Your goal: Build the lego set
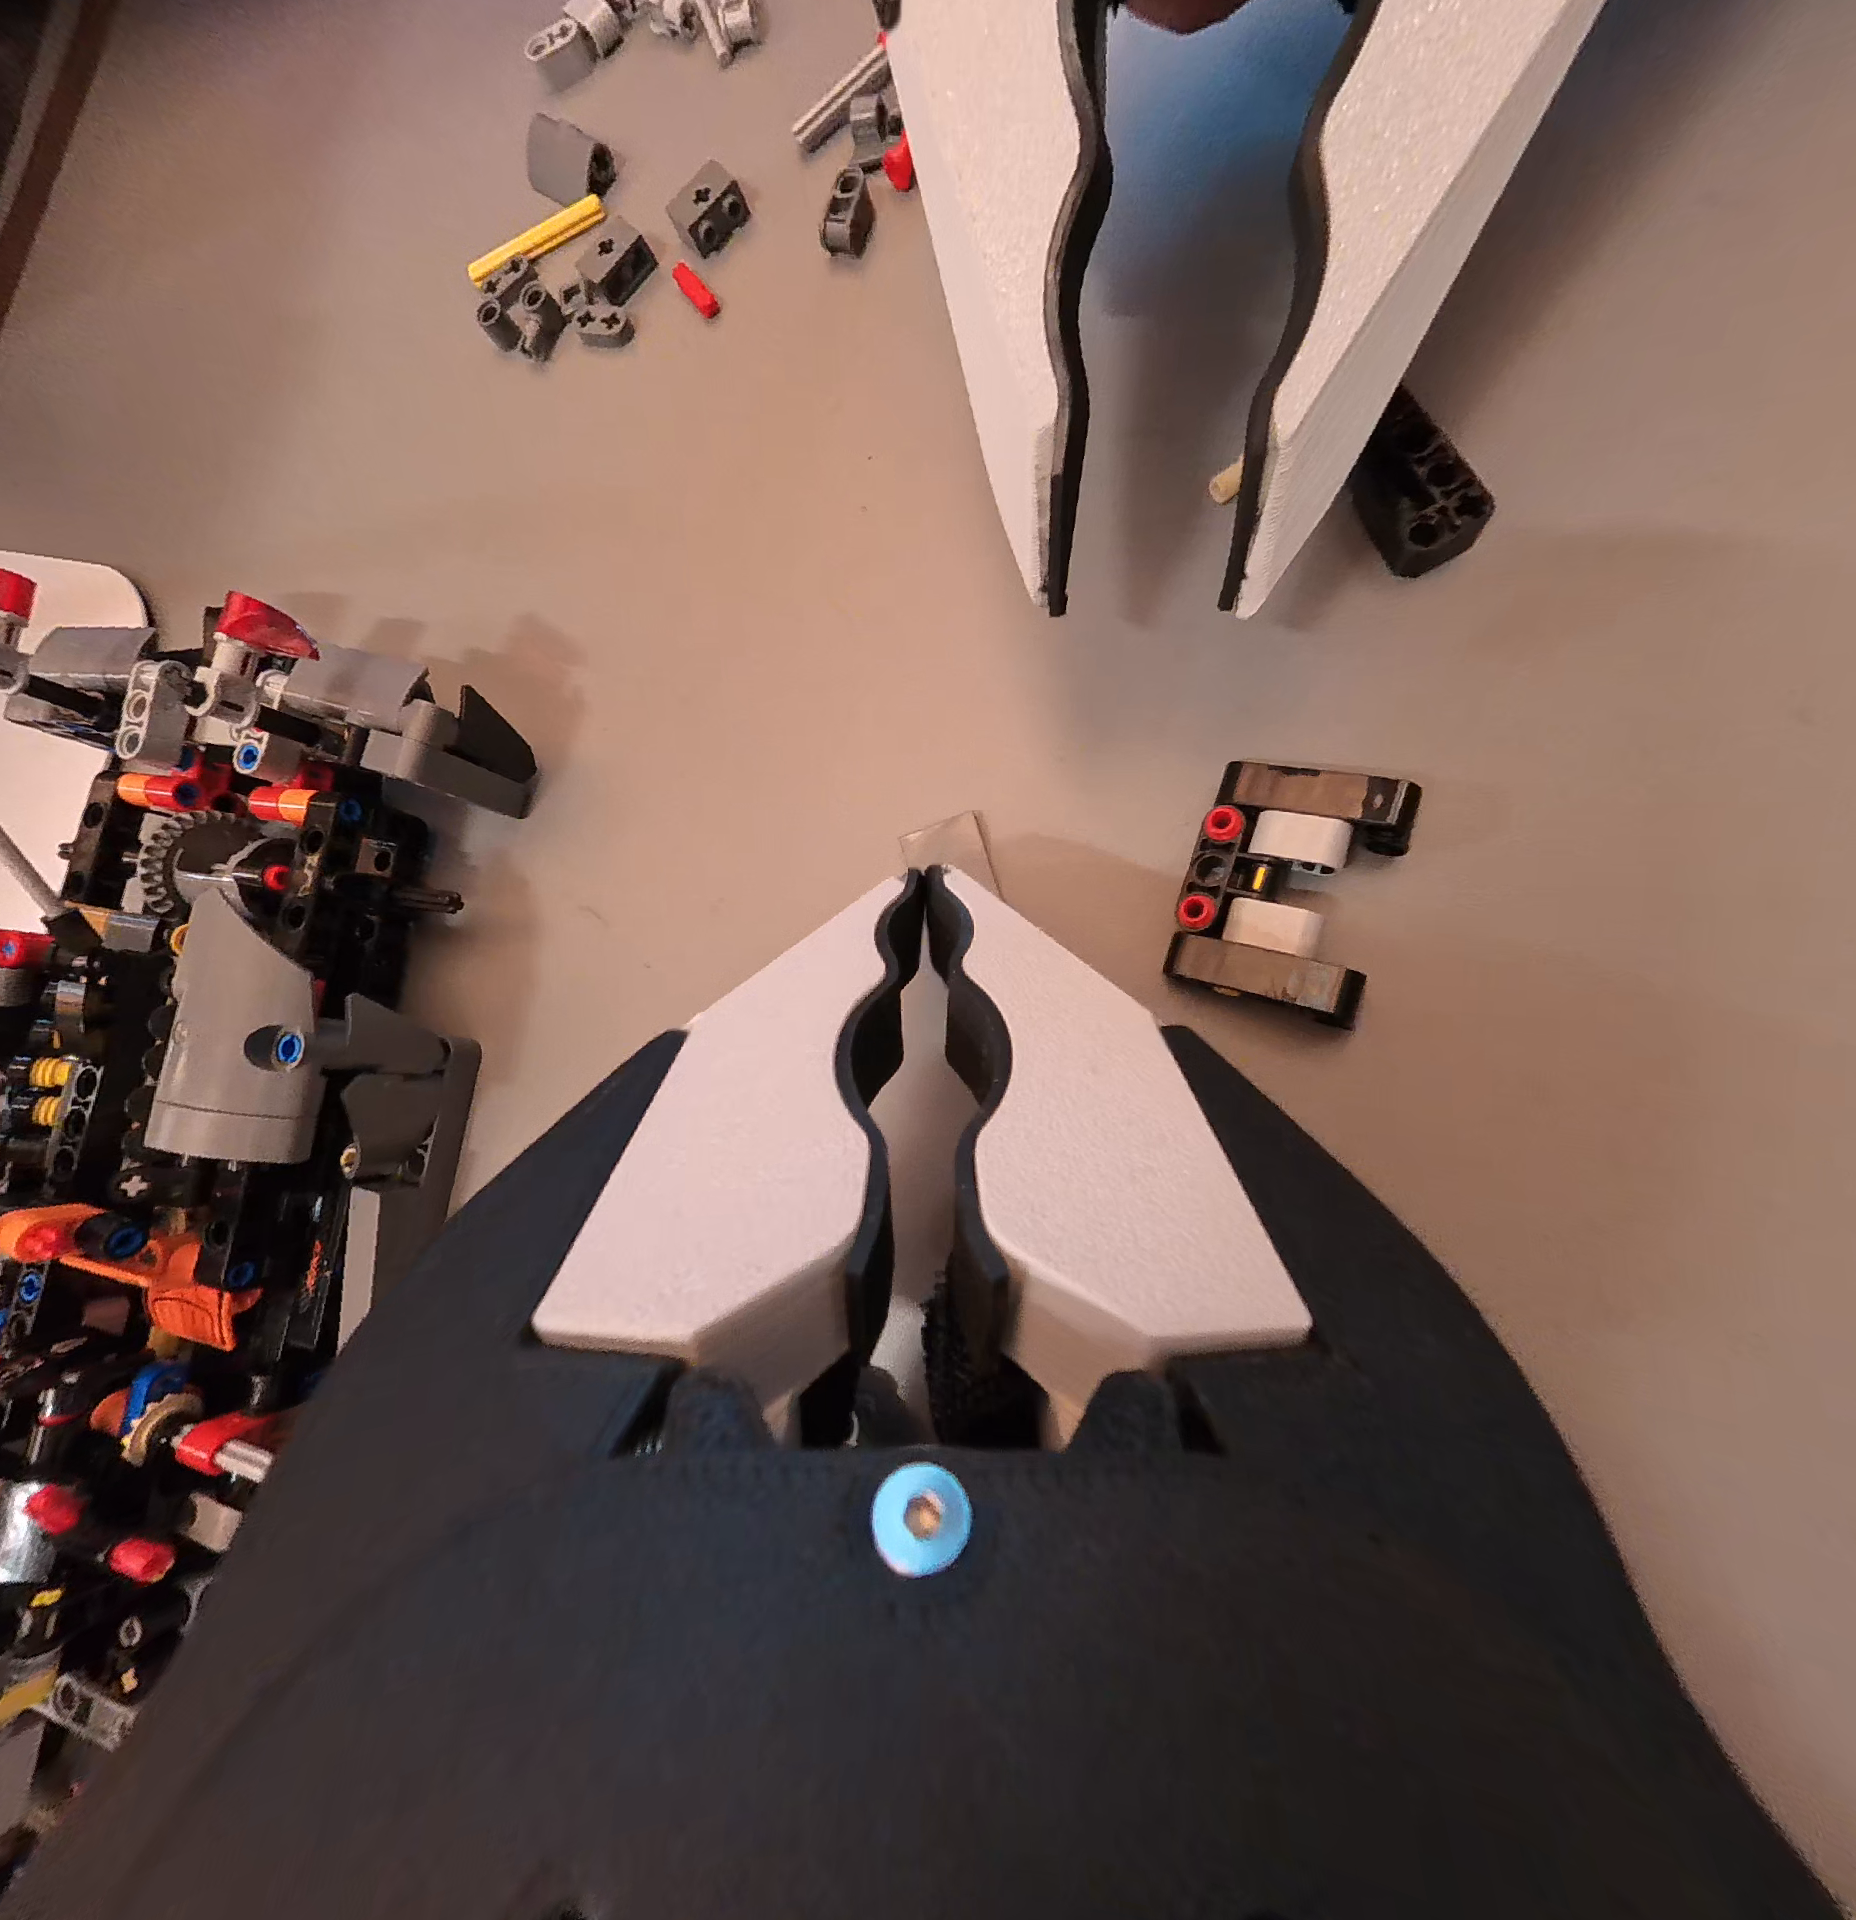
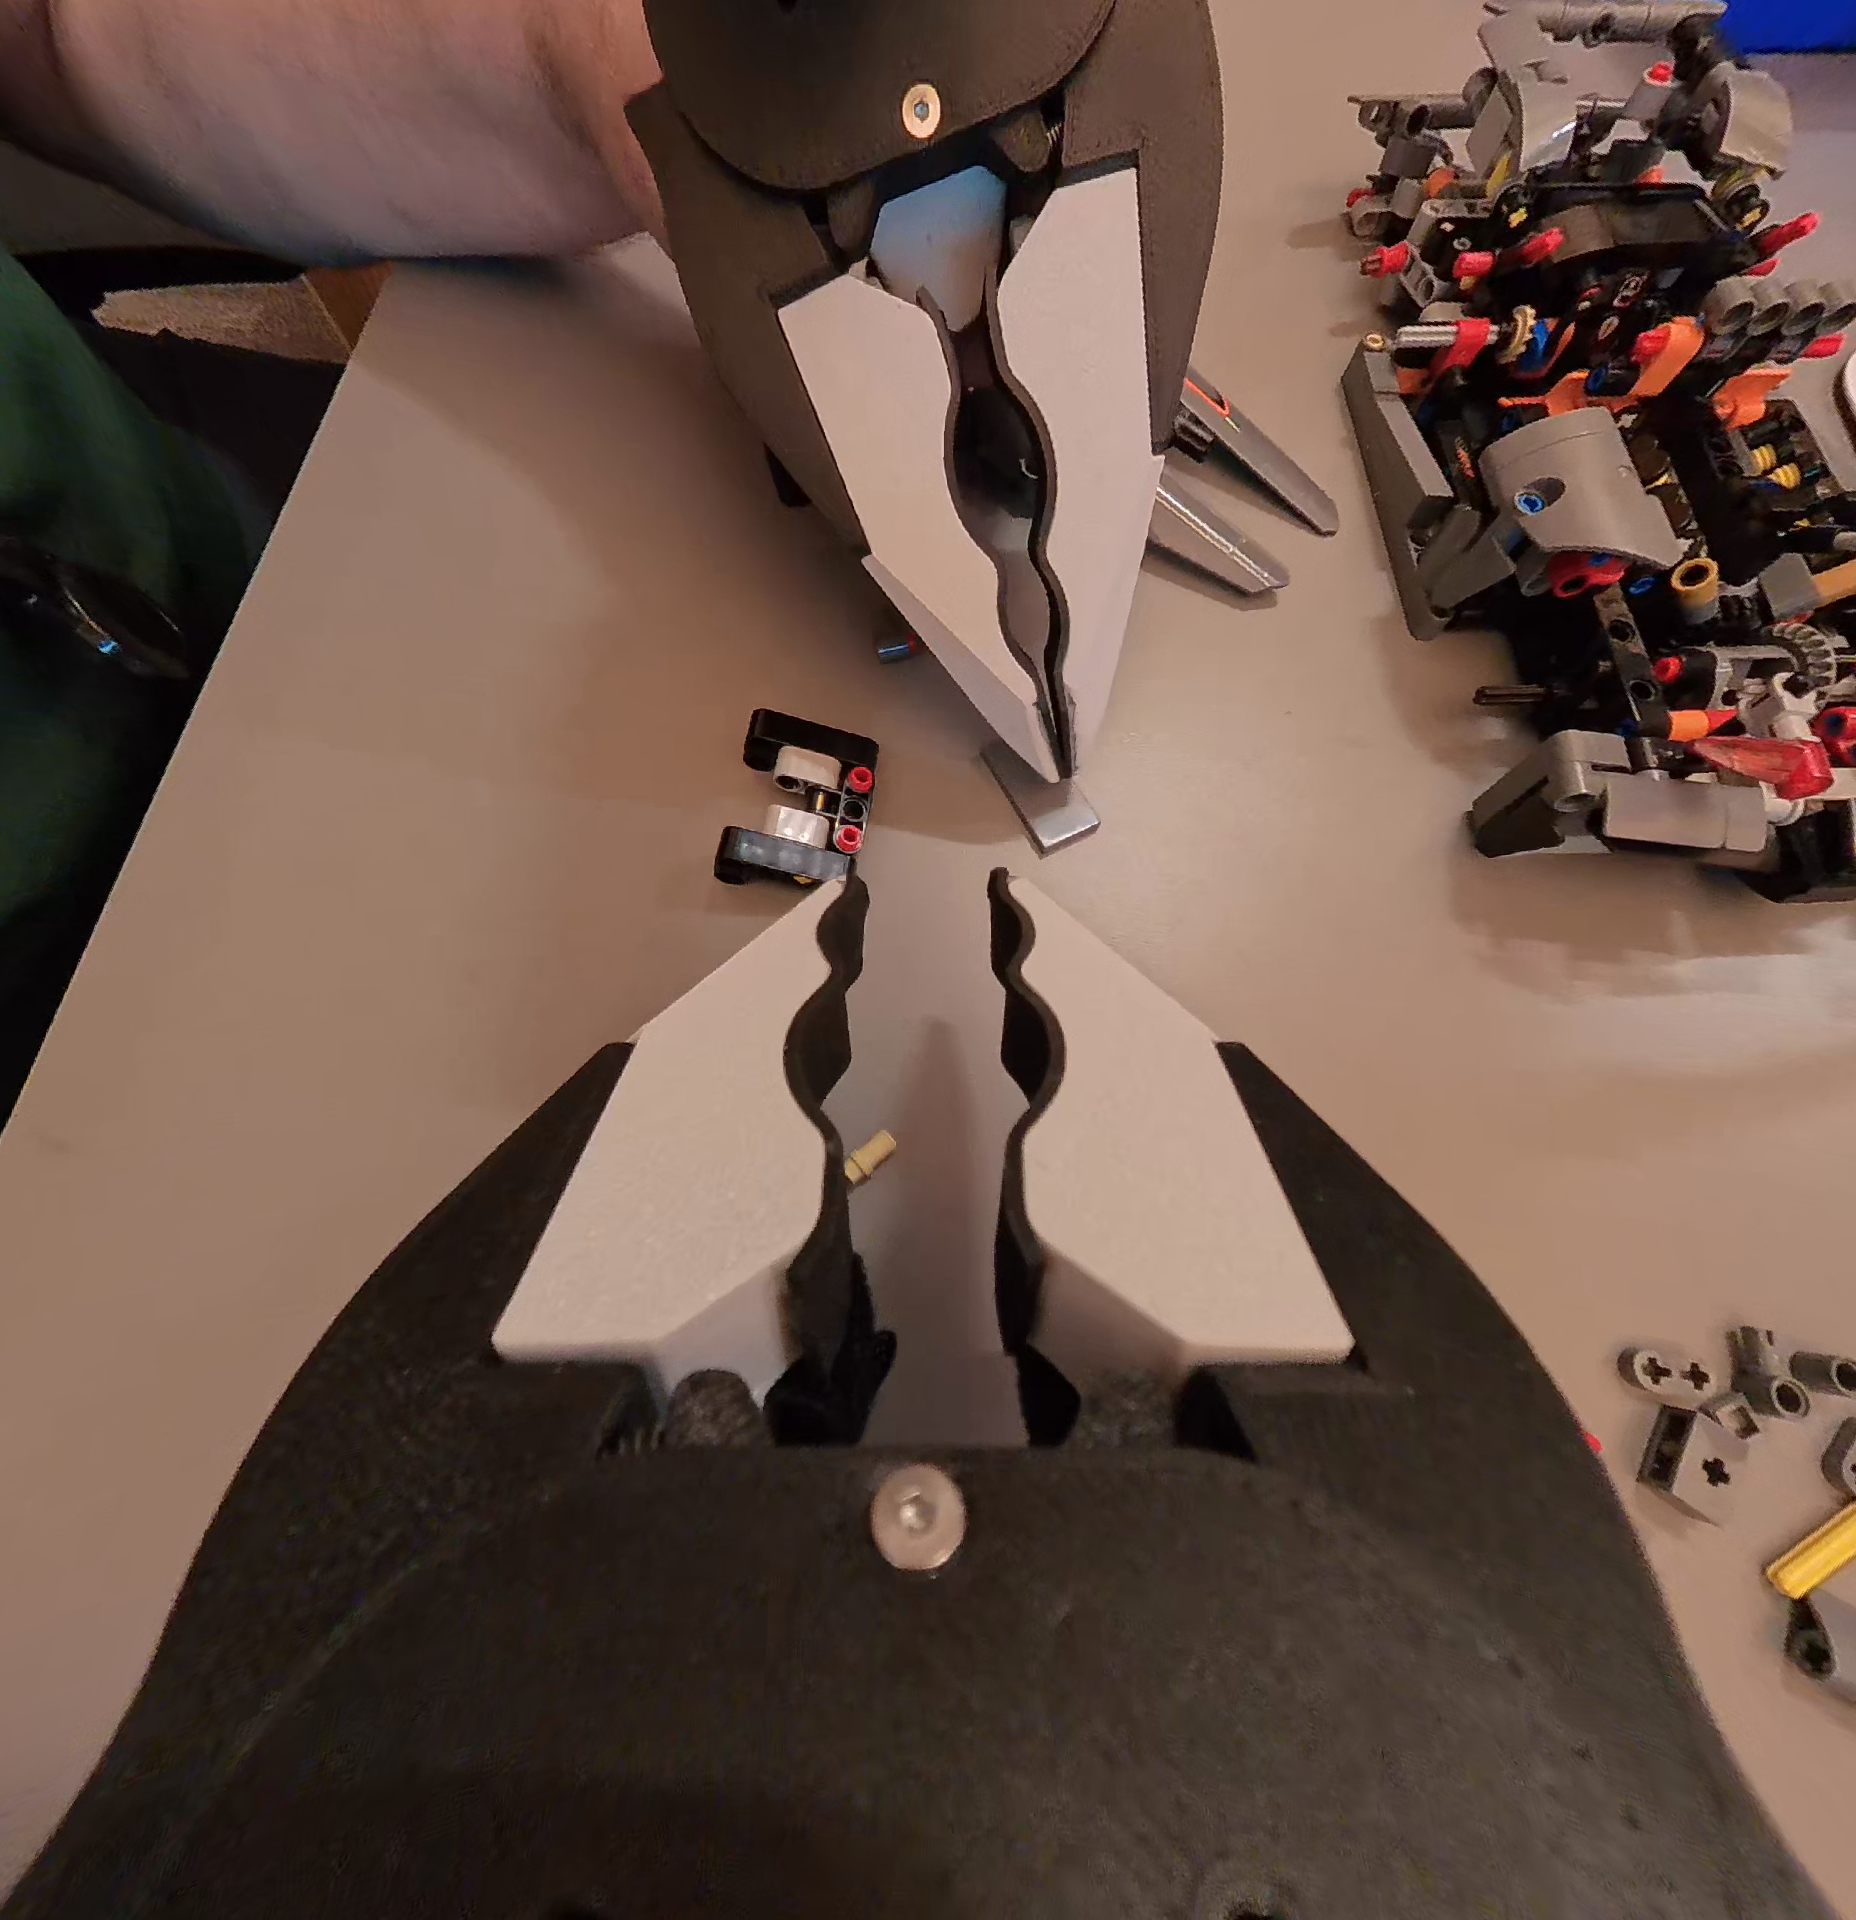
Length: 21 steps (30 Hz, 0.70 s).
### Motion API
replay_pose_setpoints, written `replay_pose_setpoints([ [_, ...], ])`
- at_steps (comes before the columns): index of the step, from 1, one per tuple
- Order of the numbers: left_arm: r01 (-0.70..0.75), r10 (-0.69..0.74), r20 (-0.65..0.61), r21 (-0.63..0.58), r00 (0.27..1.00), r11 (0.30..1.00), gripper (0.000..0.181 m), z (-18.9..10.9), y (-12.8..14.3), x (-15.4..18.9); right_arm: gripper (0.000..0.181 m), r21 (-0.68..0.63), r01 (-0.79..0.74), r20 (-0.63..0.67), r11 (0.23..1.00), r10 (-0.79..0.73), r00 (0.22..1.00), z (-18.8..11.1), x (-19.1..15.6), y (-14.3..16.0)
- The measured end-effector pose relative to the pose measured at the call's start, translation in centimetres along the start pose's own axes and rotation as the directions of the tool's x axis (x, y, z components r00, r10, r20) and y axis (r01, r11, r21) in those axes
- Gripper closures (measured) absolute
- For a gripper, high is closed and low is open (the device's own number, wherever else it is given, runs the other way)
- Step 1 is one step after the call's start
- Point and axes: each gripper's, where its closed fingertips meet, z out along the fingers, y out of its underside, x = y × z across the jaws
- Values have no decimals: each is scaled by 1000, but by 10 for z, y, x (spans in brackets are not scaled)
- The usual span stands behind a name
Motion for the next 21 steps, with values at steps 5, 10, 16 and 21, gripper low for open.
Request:
replay_pose_setpoints([
  [5, 1, -1, 9, -9, 1000, 1000, 181, 1, 2, -2, 159, 0, -4, -9, 1000, 4, 1000, -1, 2, 1],
  [10, -3, 3, 25, -13, 1000, 1000, 181, 1, 3, -4, 159, -11, -4, -8, 1000, 4, 1000, 1, 2, 3],
  [16, -3, 3, 28, -12, 1000, 1000, 176, 2, 3, -5, 159, -9, -4, -15, 1000, 3, 1000, 0, 4, 3],
  [21, 1, -1, 31, -8, 1000, 1000, 171, 3, 2, -6, 159, -11, -6, -17, 1000, 5, 1000, -1, 4, 4],
])
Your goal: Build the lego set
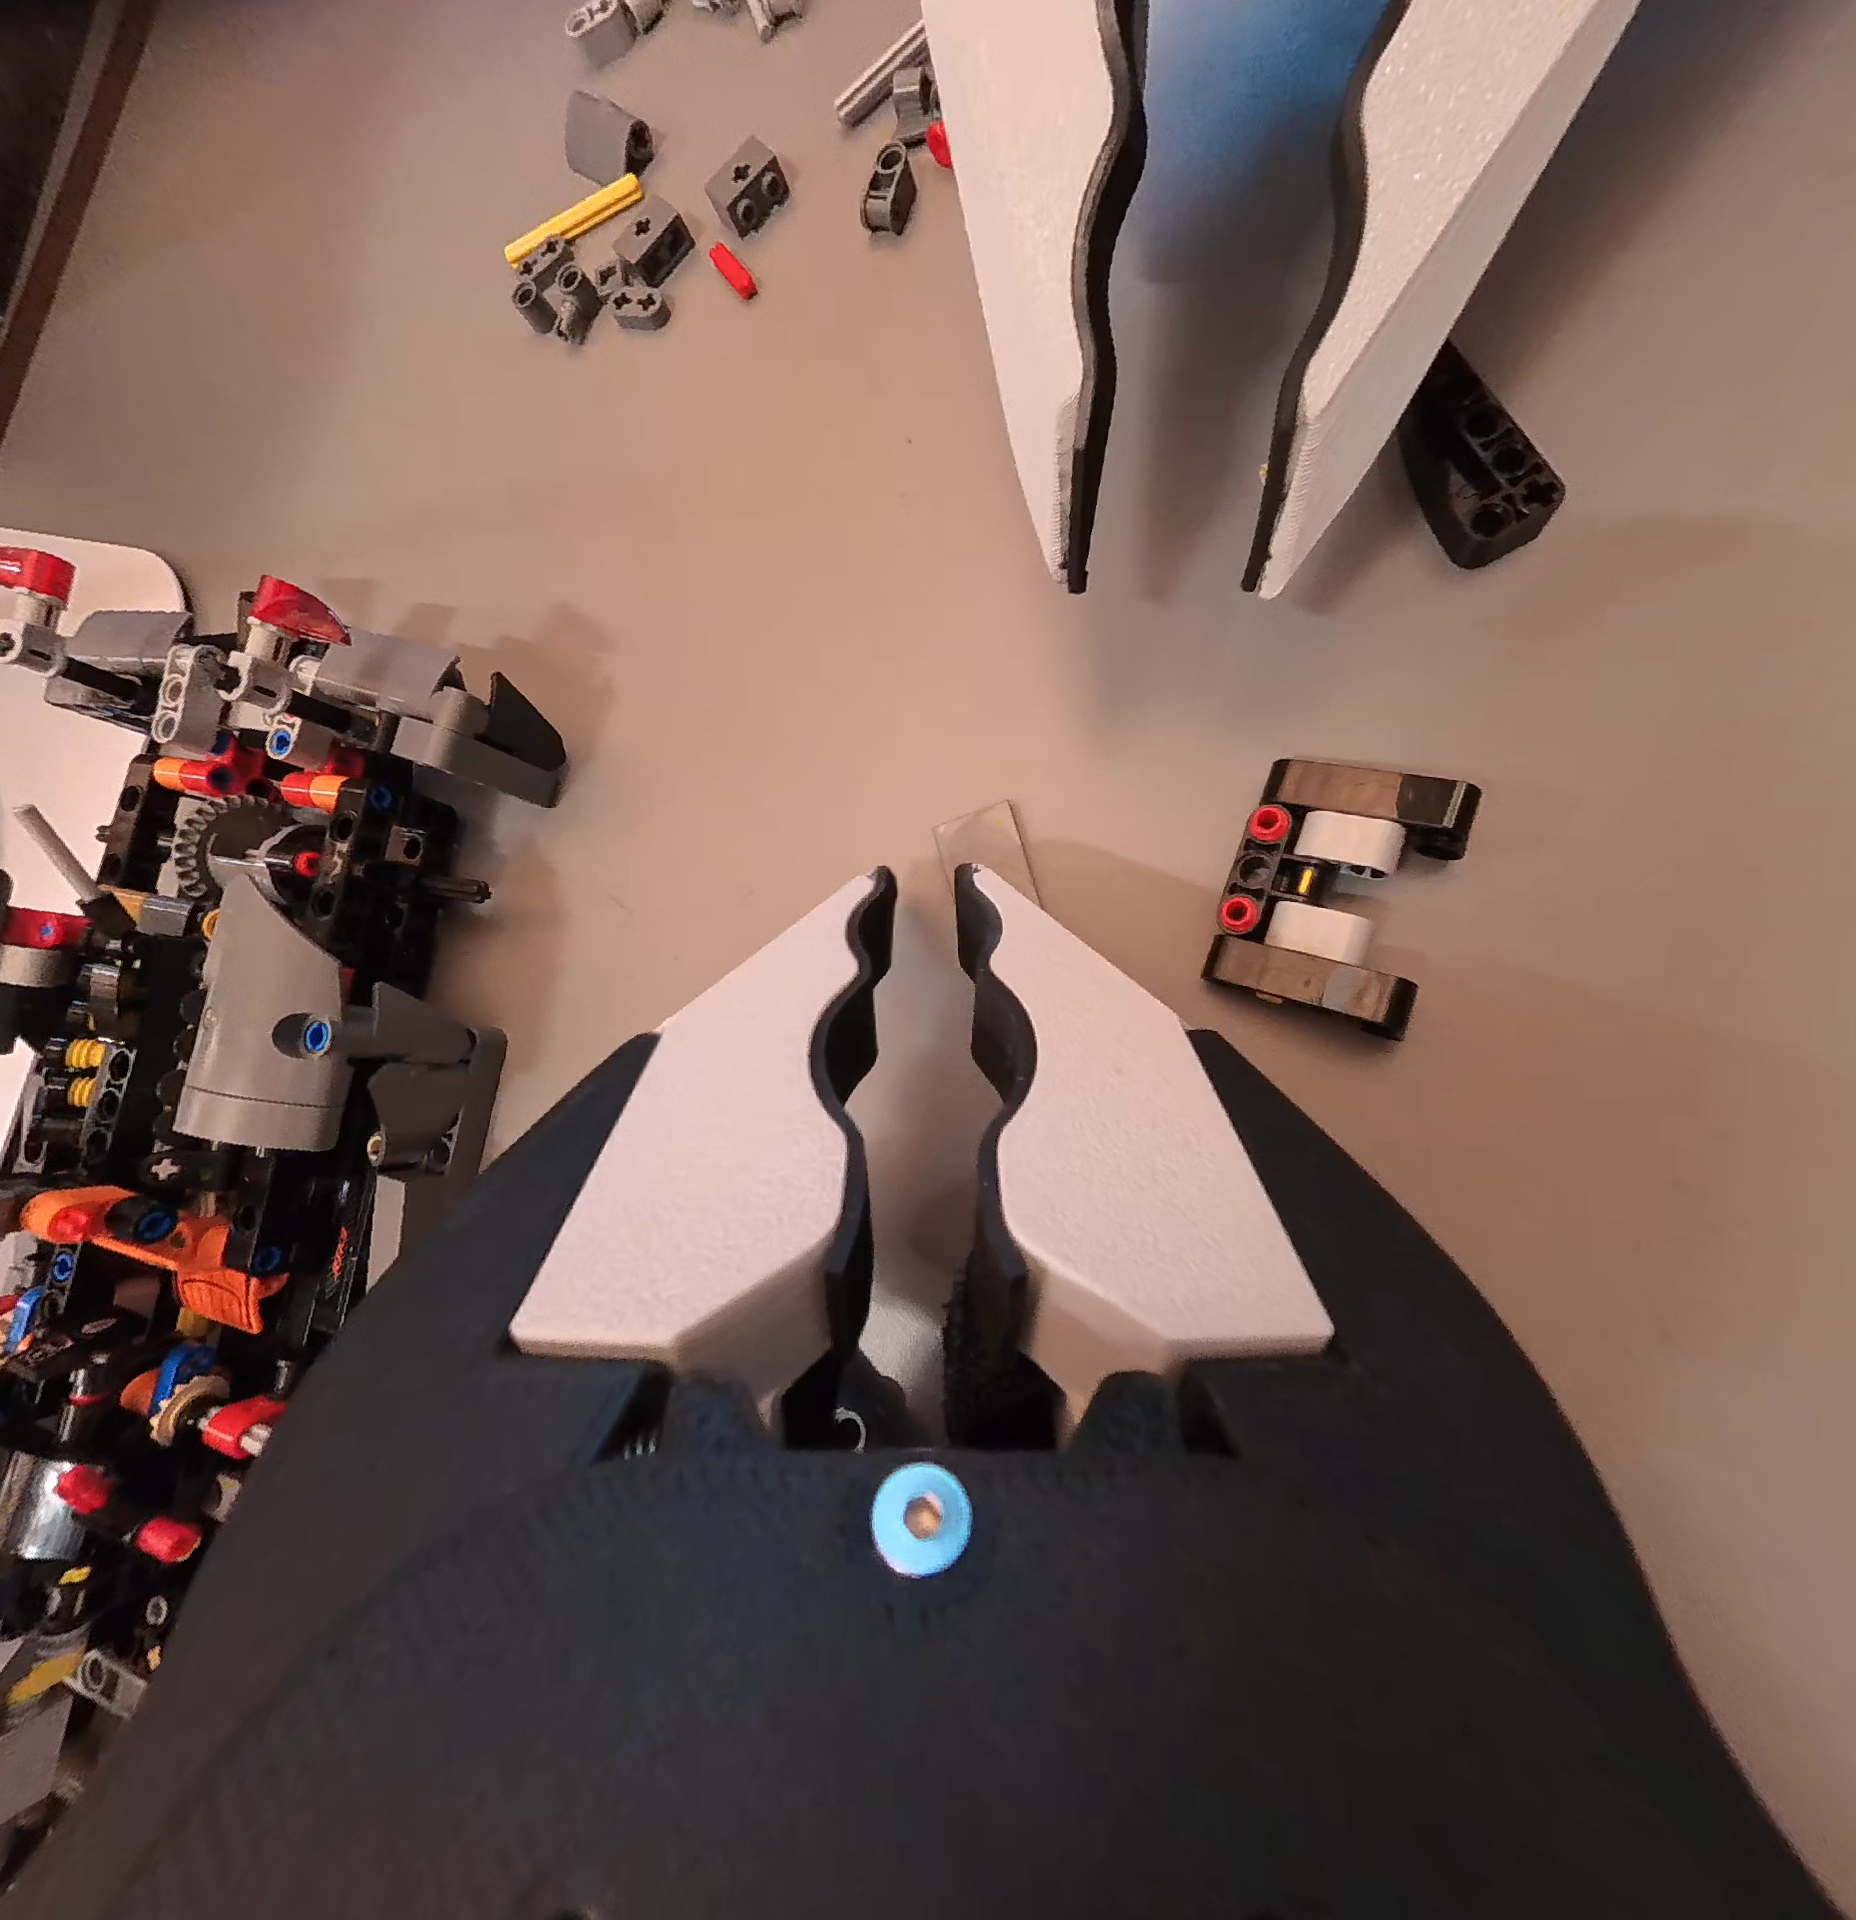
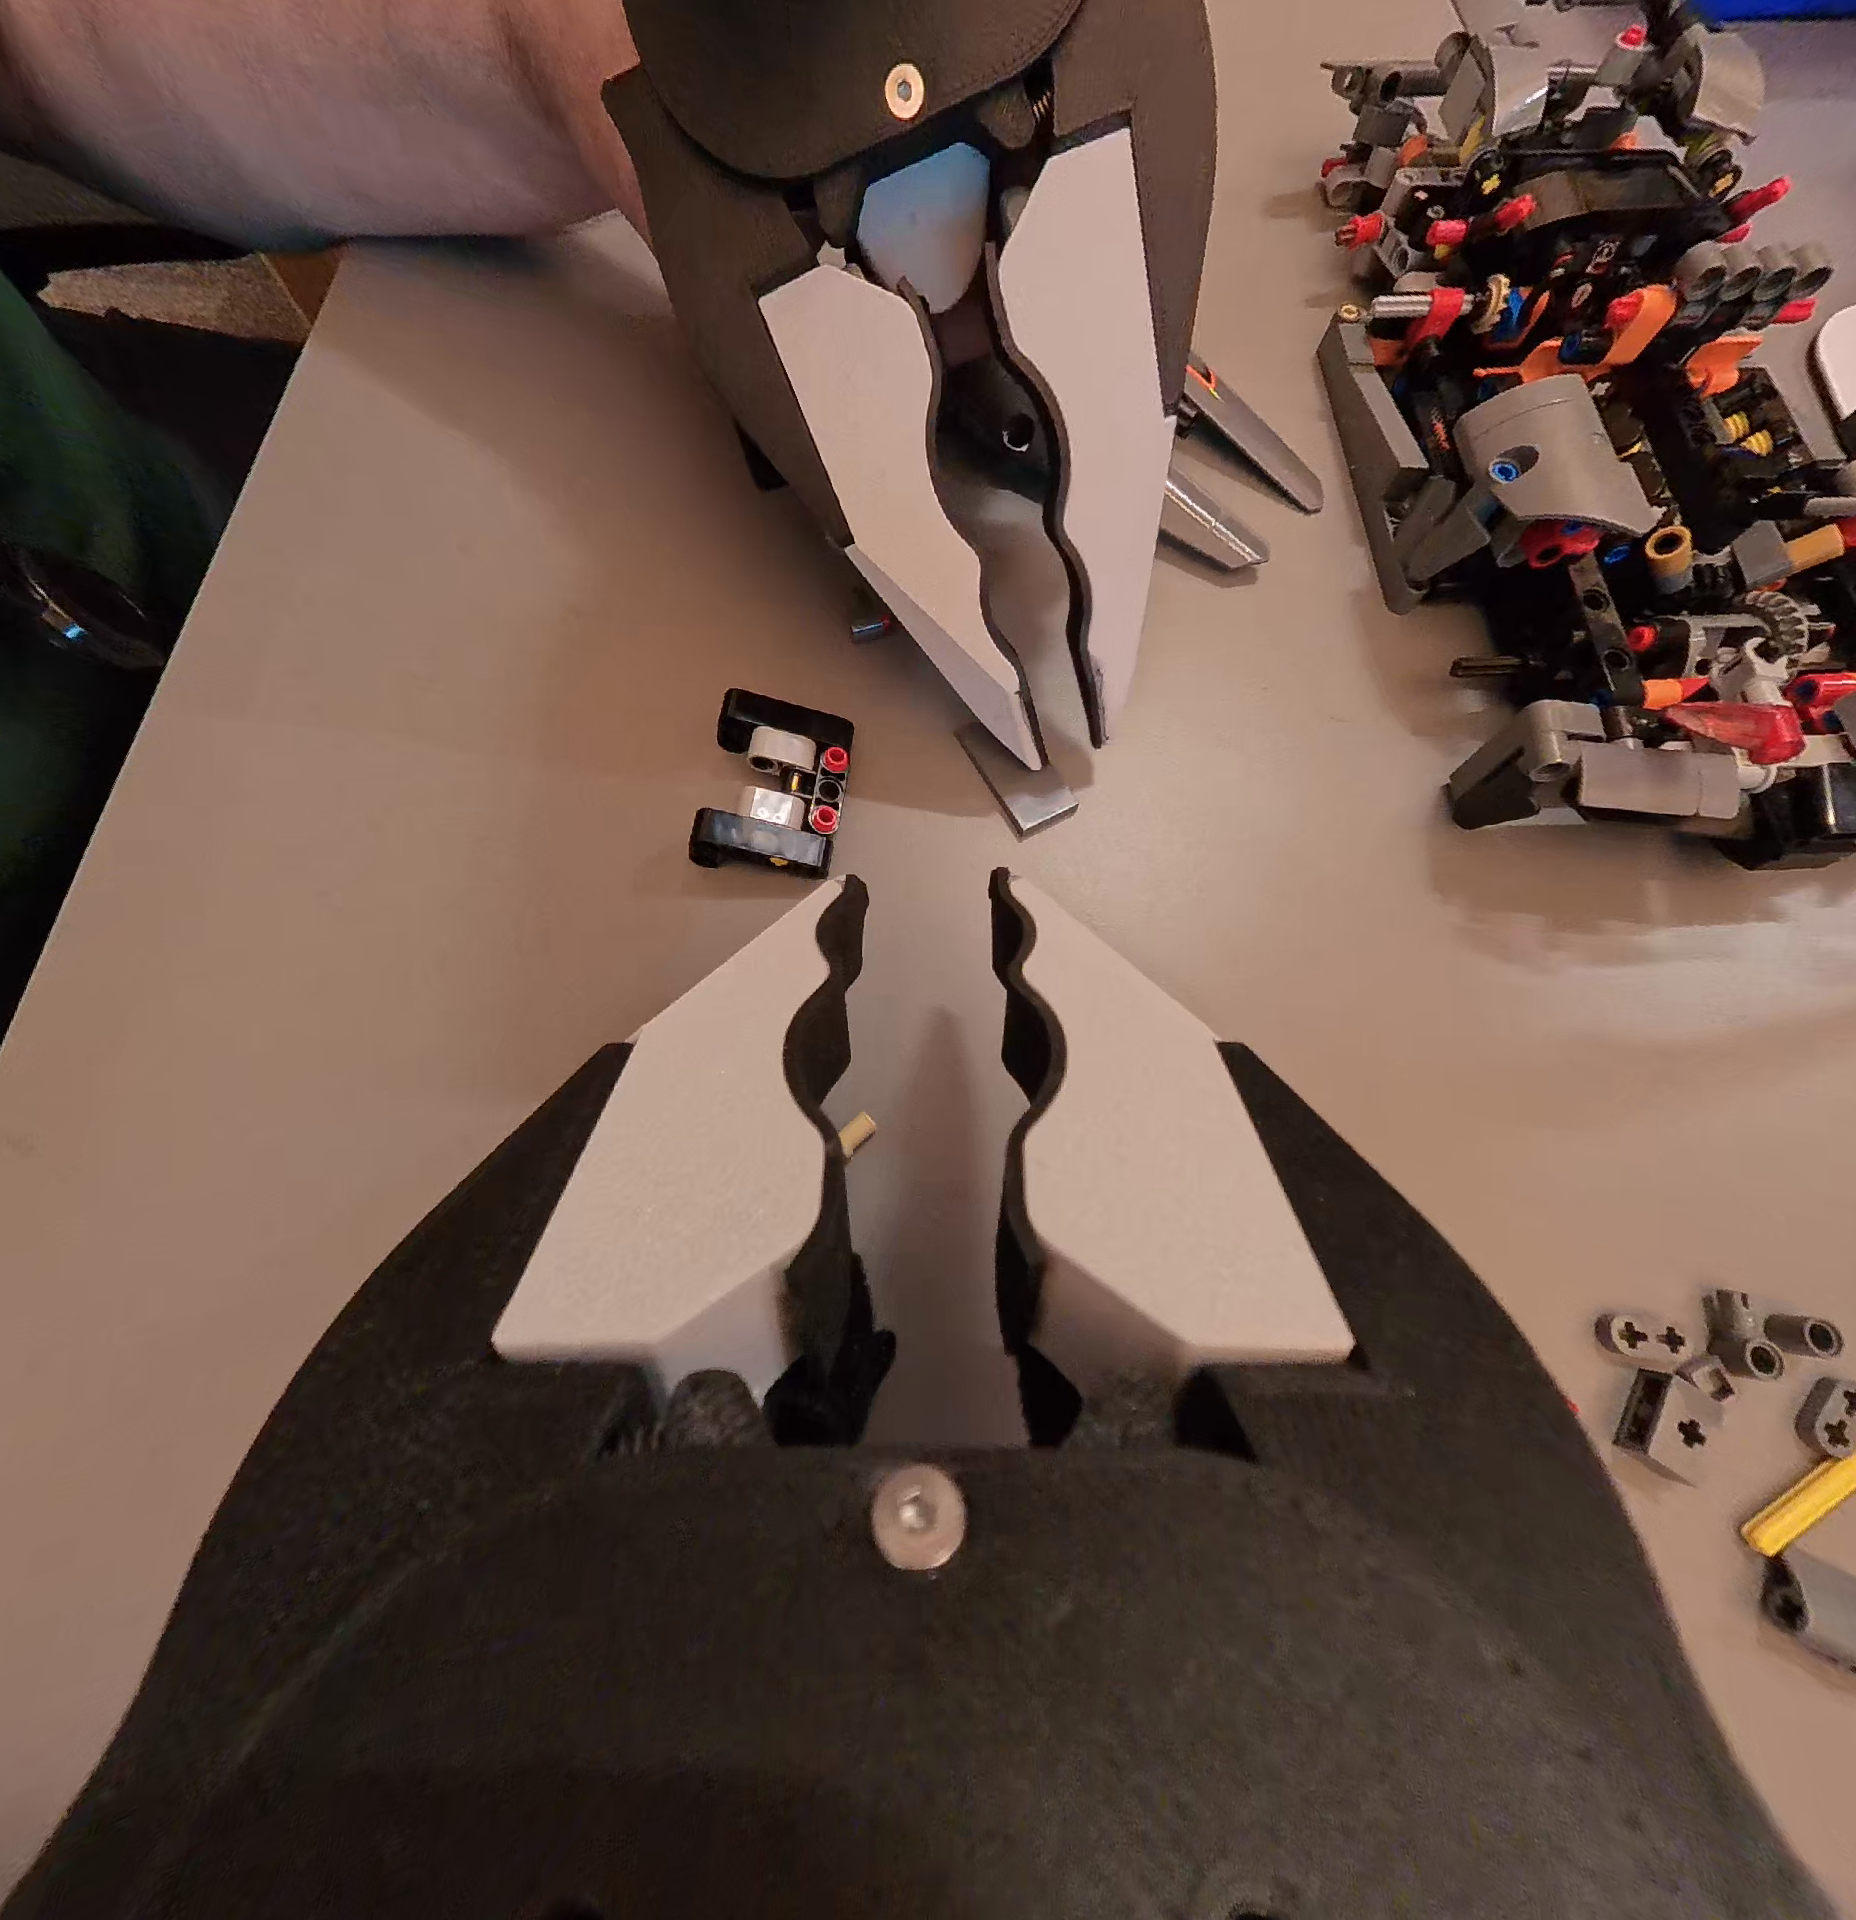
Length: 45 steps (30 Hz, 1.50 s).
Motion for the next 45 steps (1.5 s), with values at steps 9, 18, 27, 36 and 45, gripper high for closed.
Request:
replay_pose_setpoints([
  [9, 1, -1, -1, 6, 1000, 1000, 170, 1, -1, -1, 159, 3, -4, 0, 1000, 4, 1000, 0, 1, 1],
  [18, 3, -3, -3, 7, 1000, 1000, 170, 1, -1, 0, 159, 3, -8, 1, 1000, 8, 1000, 0, 2, 2],
  [27, 17, -17, -6, 26, 1000, 1000, 163, 0, -4, -1, 158, 5, -7, -6, 1000, 7, 1000, -1, 3, 2],
  [36, 45, -44, -27, 39, 999, 998, 158, -9, -4, -3, 158, 6, -11, -20, 1000, 11, 1000, -1, 6, 2],
  [45, 48, -51, -95, -33, 994, 998, 161, -3, 1, 12, 157, -17, -19, -10, 1000, 19, 1000, 5, 5, 6],
])
